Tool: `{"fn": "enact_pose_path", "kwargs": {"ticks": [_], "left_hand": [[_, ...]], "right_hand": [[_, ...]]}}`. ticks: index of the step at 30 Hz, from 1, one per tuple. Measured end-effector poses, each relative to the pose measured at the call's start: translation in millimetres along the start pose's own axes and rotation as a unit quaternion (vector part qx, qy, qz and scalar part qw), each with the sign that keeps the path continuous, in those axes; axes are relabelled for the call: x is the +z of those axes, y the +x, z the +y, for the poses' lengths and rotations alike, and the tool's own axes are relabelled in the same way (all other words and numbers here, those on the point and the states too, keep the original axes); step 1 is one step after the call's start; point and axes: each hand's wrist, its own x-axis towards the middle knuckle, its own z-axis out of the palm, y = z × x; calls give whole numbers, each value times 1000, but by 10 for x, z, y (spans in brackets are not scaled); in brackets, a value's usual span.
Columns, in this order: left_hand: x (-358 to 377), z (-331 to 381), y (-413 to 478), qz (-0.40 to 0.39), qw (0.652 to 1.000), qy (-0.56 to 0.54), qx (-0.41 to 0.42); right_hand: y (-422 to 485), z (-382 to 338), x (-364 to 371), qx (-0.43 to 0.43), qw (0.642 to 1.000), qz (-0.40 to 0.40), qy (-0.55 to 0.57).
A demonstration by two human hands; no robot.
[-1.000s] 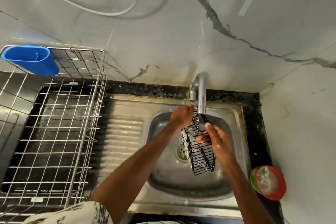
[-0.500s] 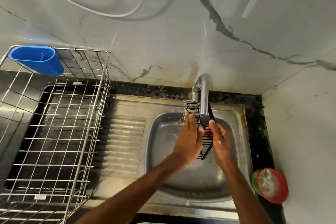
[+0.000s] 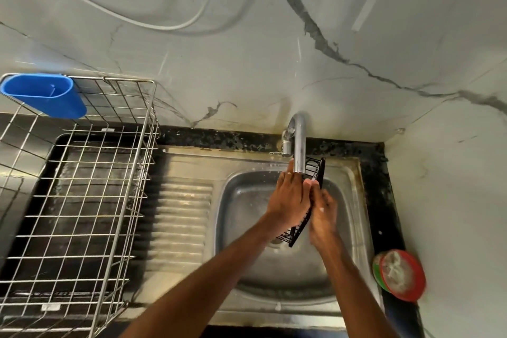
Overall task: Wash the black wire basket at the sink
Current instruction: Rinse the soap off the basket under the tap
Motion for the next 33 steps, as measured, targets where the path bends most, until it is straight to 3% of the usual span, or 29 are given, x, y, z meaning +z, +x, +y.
{"fn": "enact_pose_path", "kwargs": {"ticks": [2,7,10,13,18,21,24,27,28,31,33], "left_hand": [[-137,-15,156,-29,999,2,-43],[-219,-179,405,-103,993,39,-37],[-312,-239,428,-96,990,-7,-102],[-395,-199,364,-122,988,-21,-93],[-338,-115,84,-68,996,-46,-39],[-381,-136,2,-69,995,-74,-11],[-340,-252,8,-90,996,-7,26],[-371,-415,146,-121,990,26,-66],[-379,-494,193,-128,990,19,-61],[-278,-717,295,-185,980,-57,-49],[-357,-676,350,-178,965,-126,-145]], "right_hand": [[-24,-6,9,-5,1000,-11,-6],[-90,41,-94,-23,996,-85,-29],[-106,61,-149,-22,990,-133,-45],[-68,74,-191,-14,985,-160,-57],[38,39,-163,-25,980,-180,-76],[69,5,-98,-35,969,-232,-73],[71,-26,-45,-18,966,-239,-98],[79,-36,-57,-2,959,-248,-139],[85,-44,-79,2,958,-245,-146],[92,-99,-134,5,965,-224,-140],[104,-121,-171,11,970,-205,-129]]}}
